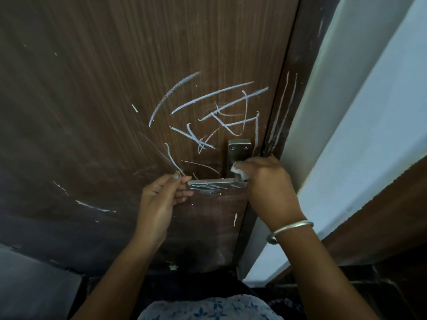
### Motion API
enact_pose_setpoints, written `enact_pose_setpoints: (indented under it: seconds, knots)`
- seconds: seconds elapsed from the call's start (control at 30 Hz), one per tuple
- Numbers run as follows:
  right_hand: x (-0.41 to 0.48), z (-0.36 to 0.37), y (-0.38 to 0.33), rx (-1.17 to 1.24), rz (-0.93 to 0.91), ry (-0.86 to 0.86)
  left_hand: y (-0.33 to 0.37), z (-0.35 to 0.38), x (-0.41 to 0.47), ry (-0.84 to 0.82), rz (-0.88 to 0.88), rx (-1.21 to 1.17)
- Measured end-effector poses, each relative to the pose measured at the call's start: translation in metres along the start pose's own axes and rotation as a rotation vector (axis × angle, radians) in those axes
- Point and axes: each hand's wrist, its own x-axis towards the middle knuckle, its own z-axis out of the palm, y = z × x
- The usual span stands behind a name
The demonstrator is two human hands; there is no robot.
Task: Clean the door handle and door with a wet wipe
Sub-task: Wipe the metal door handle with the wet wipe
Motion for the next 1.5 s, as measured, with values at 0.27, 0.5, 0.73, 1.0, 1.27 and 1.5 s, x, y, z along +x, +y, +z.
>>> enact_pose_setpoints:
  seconds: [0.27,0.5,0.73,1.0,1.27,1.5]
  knots:
    - [-0.012,-0.006,-0.002,0.014,-0.038,0.042,0.000,-0.002,0.000,-0.007,-0.033,-0.018]
    - [-0.005,0.001,-0.004,-0.012,-0.065,0.037,0.005,0.000,-0.003,-0.007,-0.031,-0.043]
    - [-0.019,0.001,-0.004,0.007,0.046,0.116,0.005,-0.003,-0.001,-0.030,-0.032,-0.059]
    - [-0.021,0.009,-0.025,-0.144,0.097,0.177,0.004,-0.005,-0.002,-0.045,-0.028,-0.070]
    - [-0.016,0.020,-0.050,-0.079,0.098,0.142,0.002,-0.001,-0.001,-0.028,-0.014,-0.084]
    - [-0.008,0.037,-0.069,-0.023,-0.018,0.105,0.000,-0.001,-0.001,-0.001,0.000,-0.076]
